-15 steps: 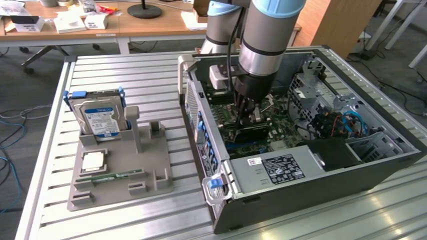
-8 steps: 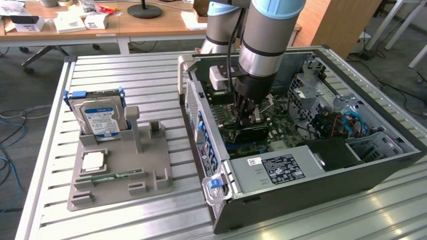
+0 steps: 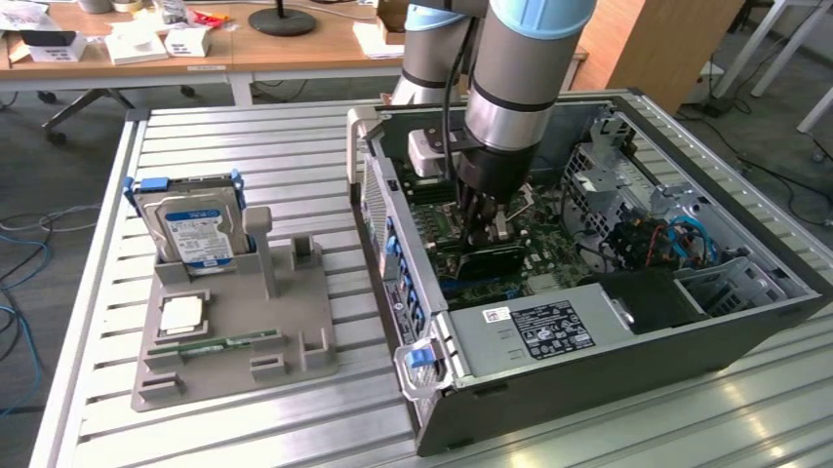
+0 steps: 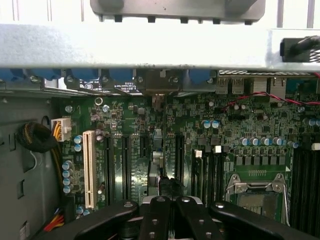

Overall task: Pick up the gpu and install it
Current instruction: 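Press down on the gpu until it lock into place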

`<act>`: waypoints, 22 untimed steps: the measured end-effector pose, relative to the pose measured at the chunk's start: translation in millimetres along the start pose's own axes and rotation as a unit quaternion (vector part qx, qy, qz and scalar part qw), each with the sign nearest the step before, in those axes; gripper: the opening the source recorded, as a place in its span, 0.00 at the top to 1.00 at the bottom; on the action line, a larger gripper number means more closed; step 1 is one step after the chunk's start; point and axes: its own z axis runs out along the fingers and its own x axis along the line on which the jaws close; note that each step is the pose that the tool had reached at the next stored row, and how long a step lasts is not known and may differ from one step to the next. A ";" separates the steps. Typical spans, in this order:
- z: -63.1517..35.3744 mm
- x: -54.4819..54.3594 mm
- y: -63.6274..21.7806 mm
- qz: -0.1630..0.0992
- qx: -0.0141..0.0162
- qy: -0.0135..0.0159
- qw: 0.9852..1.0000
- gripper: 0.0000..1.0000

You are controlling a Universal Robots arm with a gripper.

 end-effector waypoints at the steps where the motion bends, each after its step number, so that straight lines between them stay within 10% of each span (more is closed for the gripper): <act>1: 0.0 0.0 0.0 0.000 0.000 0.000 1.000 0.89; 22: 2.2 0.1 0.6 0.000 0.000 0.000 1.000 0.89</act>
